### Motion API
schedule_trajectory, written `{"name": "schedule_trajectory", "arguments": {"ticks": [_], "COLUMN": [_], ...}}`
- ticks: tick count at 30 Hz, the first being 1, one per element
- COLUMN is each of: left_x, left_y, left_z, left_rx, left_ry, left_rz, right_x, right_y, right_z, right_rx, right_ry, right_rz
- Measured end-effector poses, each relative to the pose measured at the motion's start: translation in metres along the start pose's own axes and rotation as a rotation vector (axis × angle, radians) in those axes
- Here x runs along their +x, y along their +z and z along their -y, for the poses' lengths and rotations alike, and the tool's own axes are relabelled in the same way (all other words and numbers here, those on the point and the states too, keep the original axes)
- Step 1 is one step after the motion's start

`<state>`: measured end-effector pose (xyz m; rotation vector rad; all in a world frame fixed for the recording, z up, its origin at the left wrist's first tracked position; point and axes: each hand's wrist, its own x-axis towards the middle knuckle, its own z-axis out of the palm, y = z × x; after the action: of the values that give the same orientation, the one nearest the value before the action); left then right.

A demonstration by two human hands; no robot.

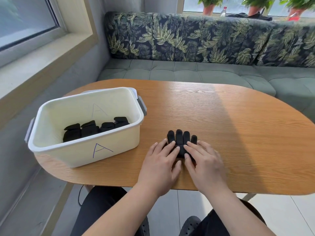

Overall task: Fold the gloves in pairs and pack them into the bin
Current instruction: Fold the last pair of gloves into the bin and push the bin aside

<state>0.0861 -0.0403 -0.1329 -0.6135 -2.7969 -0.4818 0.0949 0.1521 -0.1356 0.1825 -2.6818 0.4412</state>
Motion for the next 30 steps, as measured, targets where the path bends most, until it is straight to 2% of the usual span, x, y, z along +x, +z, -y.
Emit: {"name": "schedule_trajectory", "arguments": {"ticks": [6,12,21,23,30], "left_x": [-0.001,0.000,0.000,0.000,0.000], "left_y": [-0.004,-0.009,-0.012,-0.011,-0.014], "left_z": [-0.003,0.000,0.002,0.004,0.010], "left_rx": [-0.032,-0.107,-0.247,-0.264,-0.419], "left_ry": [-0.018,-0.067,-0.115,-0.107,-0.243], "left_rz": [0.003,0.032,-0.052,-0.044,-0.048], "right_x": [-0.003,-0.001,0.003,0.003,0.002], "right_y": [-0.001,-0.003,-0.007,-0.008,-0.021], "right_z": [0.000,-0.003,-0.005,-0.005,-0.003], "right_rx": [0.005,0.076,0.218,0.254,0.456], "right_ry": [-0.003,0.002,0.056,0.078,0.249], "right_rz": [-0.044,0.037,0.026,0.018,0.010]}}
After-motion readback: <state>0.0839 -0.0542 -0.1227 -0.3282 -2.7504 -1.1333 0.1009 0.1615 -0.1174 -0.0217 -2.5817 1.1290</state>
